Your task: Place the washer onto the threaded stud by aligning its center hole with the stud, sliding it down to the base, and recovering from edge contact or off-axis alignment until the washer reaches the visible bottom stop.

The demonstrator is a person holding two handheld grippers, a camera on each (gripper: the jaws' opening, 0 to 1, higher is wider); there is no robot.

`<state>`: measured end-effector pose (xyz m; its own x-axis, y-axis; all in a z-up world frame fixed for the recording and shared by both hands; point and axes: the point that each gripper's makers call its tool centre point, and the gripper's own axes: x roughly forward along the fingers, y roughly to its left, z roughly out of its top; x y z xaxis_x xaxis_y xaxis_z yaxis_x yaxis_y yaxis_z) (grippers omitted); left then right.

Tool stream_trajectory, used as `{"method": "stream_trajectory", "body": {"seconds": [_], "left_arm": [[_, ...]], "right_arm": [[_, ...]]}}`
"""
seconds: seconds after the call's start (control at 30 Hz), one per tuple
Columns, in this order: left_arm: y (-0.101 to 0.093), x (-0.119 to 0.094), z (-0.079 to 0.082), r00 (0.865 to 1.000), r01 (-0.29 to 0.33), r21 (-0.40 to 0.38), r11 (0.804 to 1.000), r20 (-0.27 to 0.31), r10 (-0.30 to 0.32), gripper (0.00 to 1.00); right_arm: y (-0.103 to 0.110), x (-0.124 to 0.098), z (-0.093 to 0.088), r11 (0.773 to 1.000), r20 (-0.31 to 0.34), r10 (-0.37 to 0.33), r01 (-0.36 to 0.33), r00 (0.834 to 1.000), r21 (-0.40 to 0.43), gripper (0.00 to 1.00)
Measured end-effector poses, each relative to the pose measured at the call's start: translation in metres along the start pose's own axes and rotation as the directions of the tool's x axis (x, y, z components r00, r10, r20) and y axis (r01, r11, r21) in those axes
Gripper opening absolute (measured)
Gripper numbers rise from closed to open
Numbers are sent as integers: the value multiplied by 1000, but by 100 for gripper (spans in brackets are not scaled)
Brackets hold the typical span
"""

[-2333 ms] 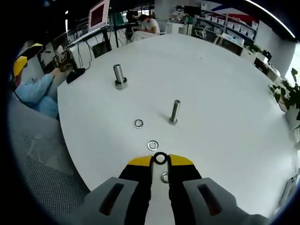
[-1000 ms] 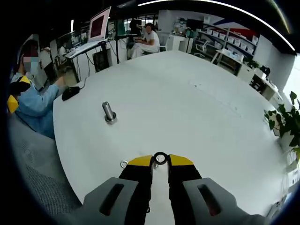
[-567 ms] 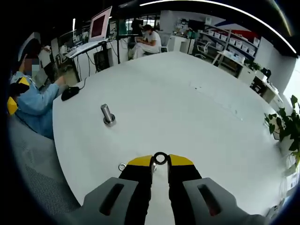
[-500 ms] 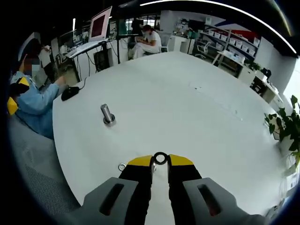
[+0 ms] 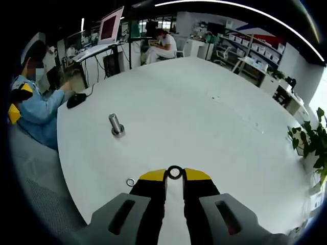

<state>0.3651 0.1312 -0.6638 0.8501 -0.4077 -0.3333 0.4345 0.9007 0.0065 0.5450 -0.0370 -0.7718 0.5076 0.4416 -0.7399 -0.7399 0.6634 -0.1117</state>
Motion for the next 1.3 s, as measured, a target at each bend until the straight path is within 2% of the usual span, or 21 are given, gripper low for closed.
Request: {"method": "stream_trajectory", "body": {"seconds": [0.73, 1.3], "left_arm": [[4, 0, -3, 1000, -19, 0, 1000, -17, 19, 24], [5, 0, -5, 999, -23, 0, 1000, -26, 23, 24]], "right_arm": [[15, 23, -16, 997, -82, 63, -66, 995, -41, 14], [14, 30, -27, 995, -136, 61, -71, 989, -66, 14]]}}
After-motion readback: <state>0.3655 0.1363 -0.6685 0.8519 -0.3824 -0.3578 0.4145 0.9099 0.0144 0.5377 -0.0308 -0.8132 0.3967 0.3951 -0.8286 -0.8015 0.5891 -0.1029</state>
